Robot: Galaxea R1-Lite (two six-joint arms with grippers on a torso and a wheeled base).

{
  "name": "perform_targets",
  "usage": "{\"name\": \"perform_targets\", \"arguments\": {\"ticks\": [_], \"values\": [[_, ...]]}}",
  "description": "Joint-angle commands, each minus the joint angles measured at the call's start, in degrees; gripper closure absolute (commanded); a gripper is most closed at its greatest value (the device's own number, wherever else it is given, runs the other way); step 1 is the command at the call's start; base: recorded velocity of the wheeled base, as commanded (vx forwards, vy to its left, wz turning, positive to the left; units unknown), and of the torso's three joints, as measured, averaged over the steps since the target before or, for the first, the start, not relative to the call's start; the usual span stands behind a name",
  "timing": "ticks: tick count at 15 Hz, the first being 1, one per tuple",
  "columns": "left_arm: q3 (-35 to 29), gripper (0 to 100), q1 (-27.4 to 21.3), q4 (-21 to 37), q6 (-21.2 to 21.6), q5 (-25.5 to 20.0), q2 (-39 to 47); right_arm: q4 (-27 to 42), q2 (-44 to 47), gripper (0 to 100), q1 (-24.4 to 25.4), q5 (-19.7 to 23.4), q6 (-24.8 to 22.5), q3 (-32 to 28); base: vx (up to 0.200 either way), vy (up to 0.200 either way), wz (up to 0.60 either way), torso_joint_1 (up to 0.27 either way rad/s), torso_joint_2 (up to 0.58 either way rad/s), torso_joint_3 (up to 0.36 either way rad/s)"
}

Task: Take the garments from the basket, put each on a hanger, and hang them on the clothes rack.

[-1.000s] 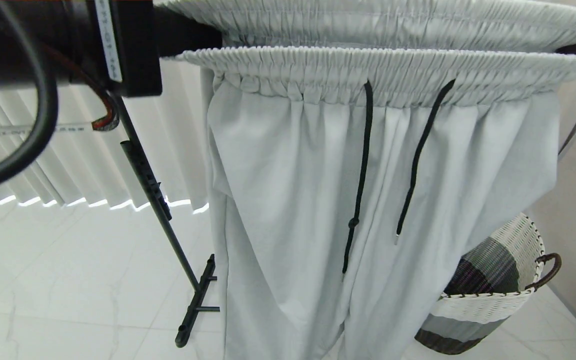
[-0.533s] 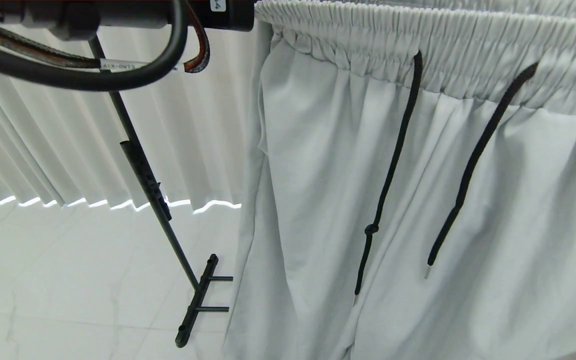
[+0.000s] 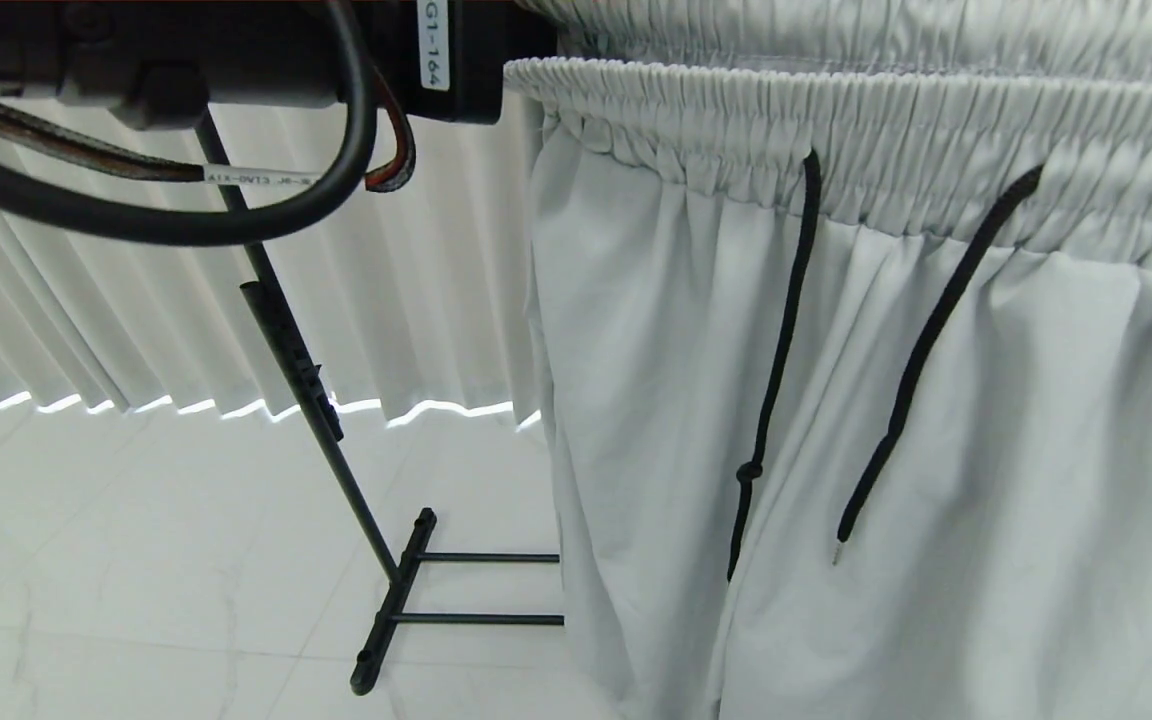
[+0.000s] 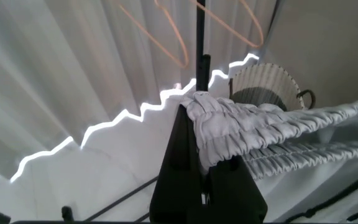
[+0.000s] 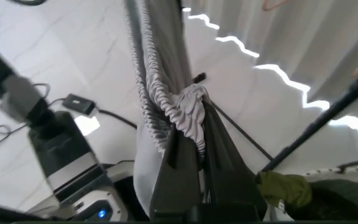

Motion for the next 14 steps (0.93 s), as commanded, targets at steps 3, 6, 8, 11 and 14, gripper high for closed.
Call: {"name": "perform_targets", "arguments": {"ticks": [3, 6, 8, 11, 14], "values": [[4.22, 100, 1.45, -0.03, -0.03, 0.02, -3.94, -3.95, 2.91, 100, -5.19, -0.93, -1.02, 2.26, 0.000, 0.000, 0.00, 0.000, 0.00, 0.000], [6.24, 100, 3.12, -0.03, -0.03, 0.10, -5.78, -13.36, 6.78, 100, -7.65, -0.93, -1.99, 5.07, 0.000, 0.000, 0.00, 0.000, 0.00, 0.000], [6.42, 100, 4.79, -0.03, -0.03, 0.10, -6.22, -18.19, 10.03, 100, -8.44, -0.93, -1.99, 5.16, 0.000, 0.000, 0.00, 0.000, 0.00, 0.000], [7.56, 100, 4.79, 0.06, -0.03, 0.19, -8.07, -24.87, 13.89, 100, -8.53, -0.93, -2.08, 4.90, 0.000, 0.000, 0.00, 0.000, 0.00, 0.000], [9.32, 100, 4.44, 0.15, -0.03, 0.10, -10.44, -31.11, 16.88, 100, -8.53, -0.84, -1.99, 4.81, 0.000, 0.000, 0.00, 0.000, 0.00, 0.000]]}}
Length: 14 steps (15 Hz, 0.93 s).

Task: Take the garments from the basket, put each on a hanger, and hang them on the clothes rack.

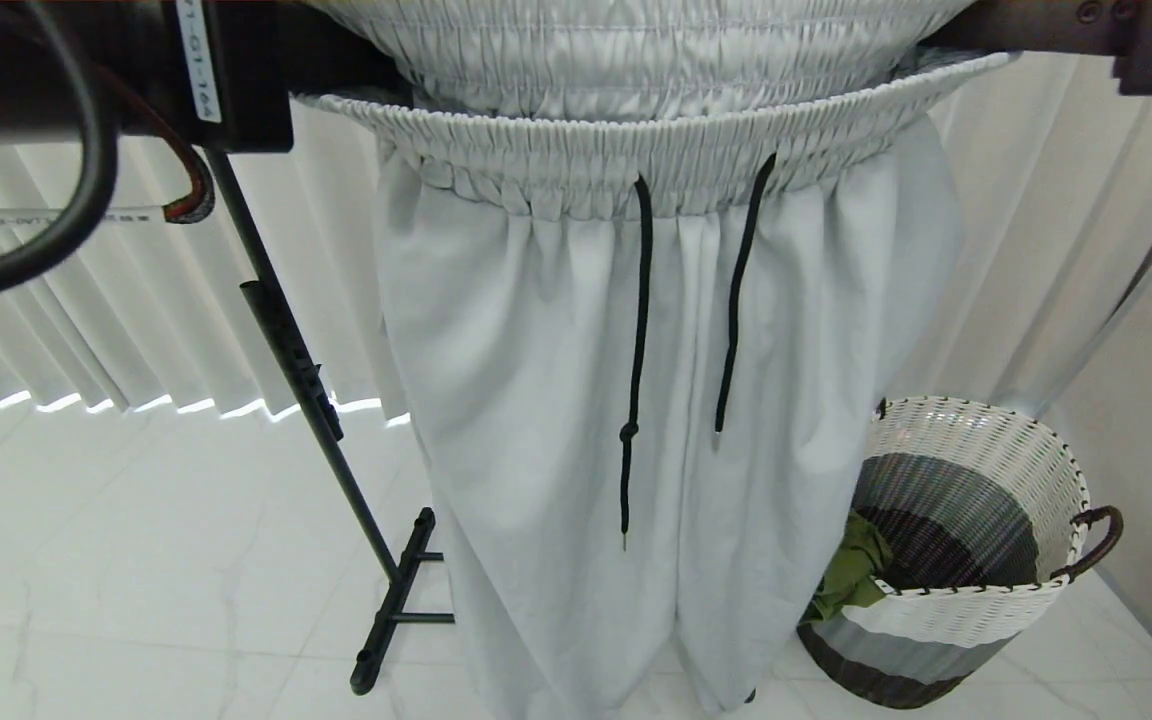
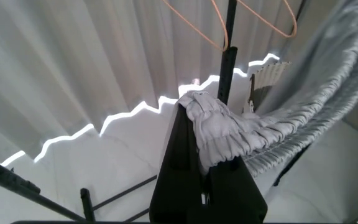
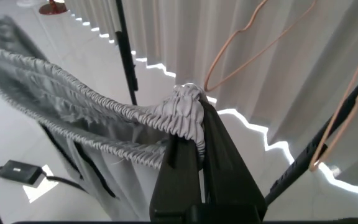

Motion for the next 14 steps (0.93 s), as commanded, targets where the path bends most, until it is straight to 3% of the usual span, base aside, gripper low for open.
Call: {"name": "perform_targets", "arguments": {"ticks": [1, 8, 10, 12, 14], "values": [[1.01, 100, -0.63, -0.07, 0.01, -0.12, -2.24, -1.31, 3.17, 100, 0.02, 0.06, -0.01, -0.07, 0.000, 0.000, 0.00, 0.000, 0.00, 0.000], [2.33, 100, -3.18, -0.07, 0.63, 0.15, -3.30, -1.48, 3.25, 100, -1.30, -0.11, -0.10, -0.24, 0.000, 0.000, 0.00, 0.000, 0.00, 0.000], [0.05, 100, 0.25, -0.51, 1.59, 0.23, -0.14, 2.39, 1.76, 100, -3.50, -0.02, -0.10, -2.70, 0.000, 0.000, 0.00, 0.000, 0.00, 0.000], [-4.08, 100, 0.34, -0.60, 1.42, 0.32, 3.56, 7.40, 0.09, 100, -4.47, -0.02, -0.10, -5.25, 0.000, 0.000, 0.00, 0.000, 0.00, 0.000], [-4.79, 100, 0.34, -0.60, 1.15, 0.32, 4.96, 9.94, -2.11, 100, -4.38, -0.02, -0.10, -3.85, 0.000, 0.000, 0.00, 0.000, 0.00, 0.000]]}}
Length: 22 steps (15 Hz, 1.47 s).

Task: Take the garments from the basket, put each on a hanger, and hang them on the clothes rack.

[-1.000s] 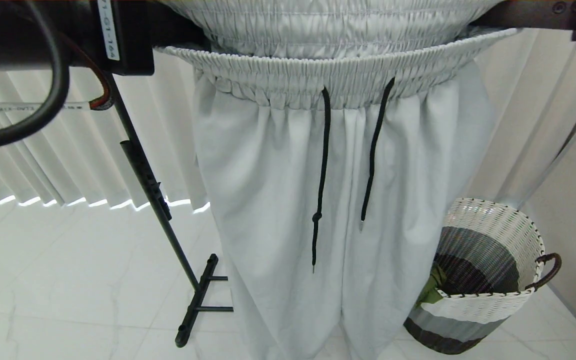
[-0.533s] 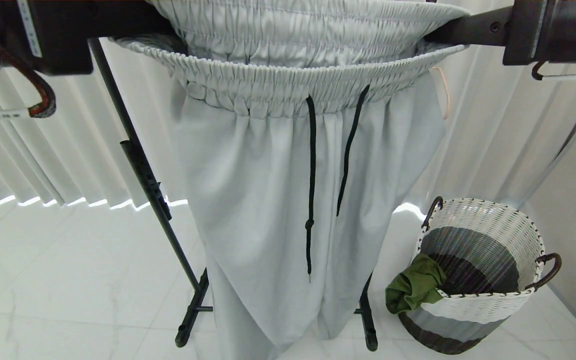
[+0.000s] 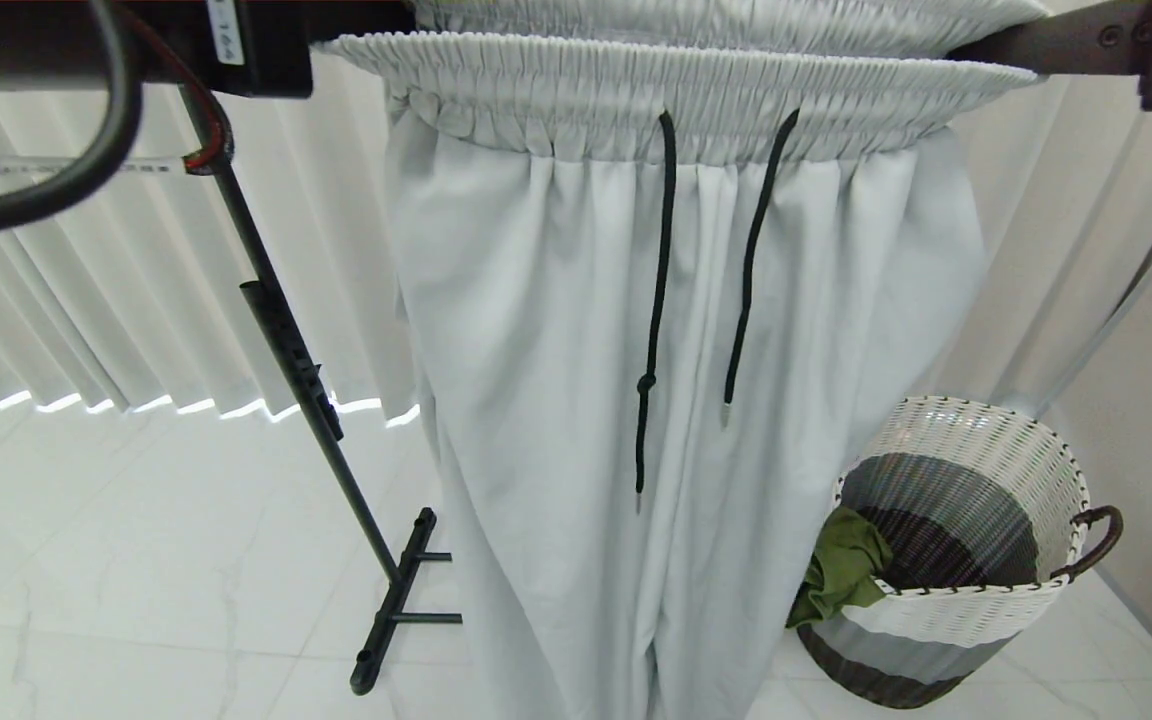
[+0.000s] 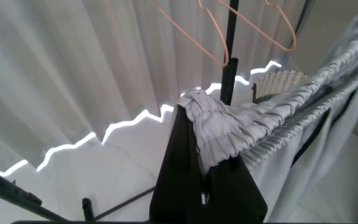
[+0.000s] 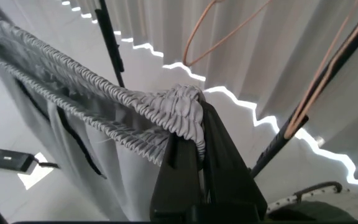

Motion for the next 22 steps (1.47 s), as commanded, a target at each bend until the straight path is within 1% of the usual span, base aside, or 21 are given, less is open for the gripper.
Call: {"name": "perform_targets", "arguments": {"ticks": [1, 6, 7, 11, 12, 14, 15, 16, 18, 19, 20, 22], "values": [[-0.61, 100, 0.14, 0.06, -0.17, 0.03, 2.56, 0.76, -3.08, 100, 0.01, -0.01, -0.02, 2.13, 0.000, 0.000, 0.00, 0.000, 0.00, 0.000], [-0.78, 100, -0.03, 0.06, 0.19, -0.06, 2.30, 0.84, -3.43, 100, 0.10, -0.01, -0.02, 2.84, 0.000, 0.000, 0.00, 0.000, 0.00, 0.000], [-0.87, 100, -0.03, 0.06, 0.19, -0.06, 2.30, 0.84, -3.43, 0, 0.10, -0.01, -0.02, 2.84, 0.000, 0.000, 0.00, 0.000, 0.00, 0.000], [-0.78, 100, 0.06, 0.06, 0.10, -0.06, 2.39, 0.93, -3.96, 0, 0.10, 0.08, 0.07, 3.63, 0.000, 0.000, 0.00, 0.000, 0.00, 0.000], [-0.70, 100, 0.06, 0.06, 0.19, 0.03, 2.39, 0.93, -4.57, 0, 0.10, 0.08, -0.02, 4.77, 0.000, 0.000, 0.00, 0.000, 0.00, 0.000], [0.18, 100, 0.32, 0.14, 0.54, 1.44, 2.30, 1.28, -6.24, 0, 0.01, -0.10, 0.07, 7.32, 0.000, 0.000, 0.00, 0.000, 0.00, 0.000], [1.41, 100, 0.93, 0.23, 0.98, 2.75, 1.95, 2.78, -7.03, 0, -0.43, -1.15, -0.02, 8.46, 0.000, 0.000, 0.00, 0.000, 0.00, 0.000], [3.17, 100, 2.87, 0.23, 1.68, 3.72, 1.51, 5.76, -7.21, 0, -1.48, -4.85, -0.02, 8.81, 0.000, 0.000, 0.00, 0.000, 0.00, 0.000], [7.04, 100, 5.24, 0.06, 3.09, 3.81, -0.25, 11.83, -7.38, 0, -2.01, -13.72, -0.02, 8.90, 0.000, 0.000, 0.00, 0.000, 0.00, 0.000], [9.06, 100, 5.68, 0.06, 3.26, 3.81, -1.57, 13.06, -7.47, 0, -2.62, -16.45, -0.02, 9.61, 0.000, 0.000, 0.00, 0.000, 0.00, 0.000], [10.47, 100, 5.86, 0.06, 3.26, 3.81, -2.36, 13.06, -7.82, 0, -3.06, -17.24, -0.10, 10.66, 0.000, 0.000, 0.00, 0.000, 0.00, 0.000], [12.31, 100, 5.94, 0.06, 3.26, 3.90, -3.41, 13.06, -8.35, 0, -4.12, -17.33, -0.46, 12.24, 0.000, 0.000, 0.00, 0.000, 0.00, 0.000]]}}
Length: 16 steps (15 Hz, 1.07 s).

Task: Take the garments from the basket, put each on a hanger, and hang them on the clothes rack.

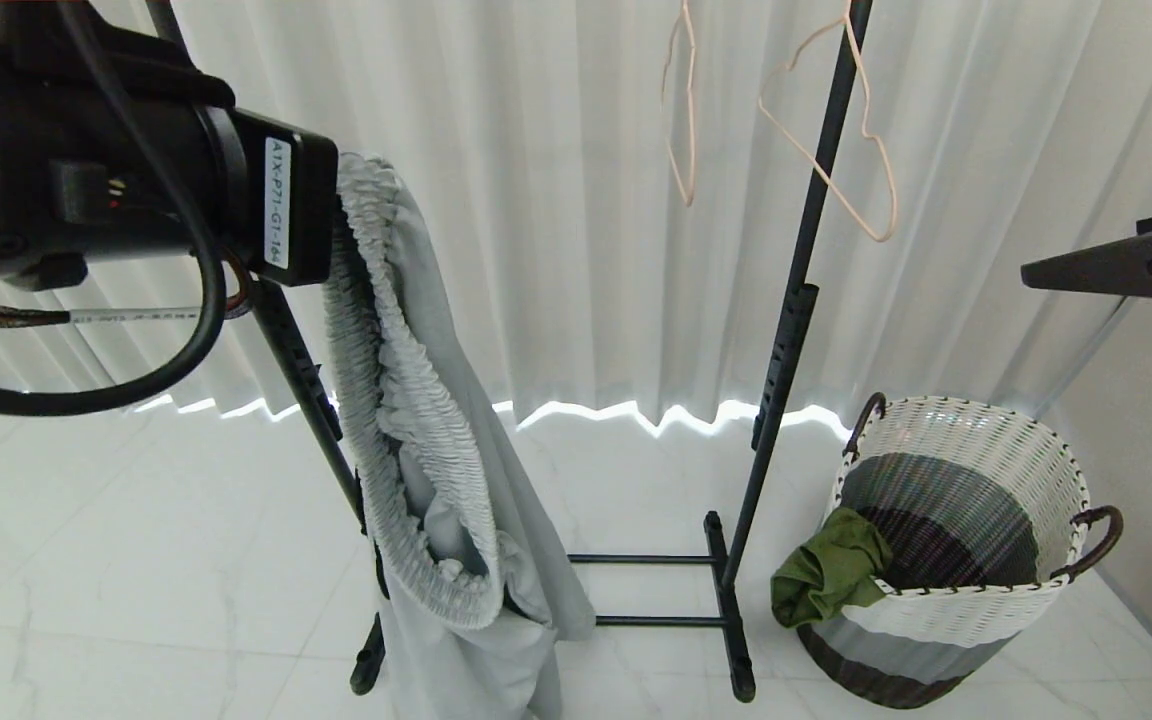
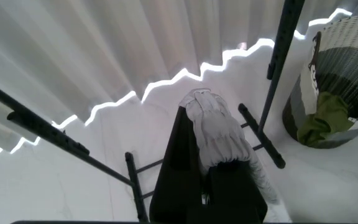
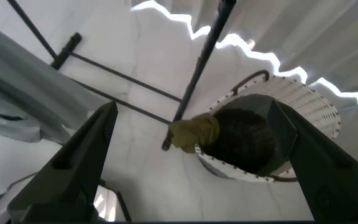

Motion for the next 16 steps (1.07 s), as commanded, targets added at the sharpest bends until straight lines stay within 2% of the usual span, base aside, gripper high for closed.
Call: {"name": "perform_targets", "arguments": {"ticks": [1, 2, 11, 16], "values": [[1.37, 100, 0.18, -0.03, 0.01, 0.08, -1.61, 0.06, -0.67, 0, -1.08, -0.05, -0.26, 1.29, 0.000, 0.000, 0.00, 0.000, 0.00, 0.000], [1.37, 100, 0.18, -0.03, 0.10, 0.17, -1.61, 0.06, -0.85, 0, -2.14, -0.05, -1.40, 2.08, 0.000, 0.000, 0.00, 0.000, 0.00, 0.000], [1.54, 100, 0.27, -0.03, 0.10, 0.52, -1.61, -0.02, -0.67, 0, -4.42, -0.14, -1.66, 2.43, 0.000, 0.200, 0.00, -0.001, 0.00, 0.002], [1.98, 100, 0.79, -0.03, 0.01, 0.52, -1.26, 0.15, -0.94, 0, -9.43, -1.46, -4.91, 3.84, 0.000, 0.000, 0.00, 0.000, 0.00, 0.000]]}}
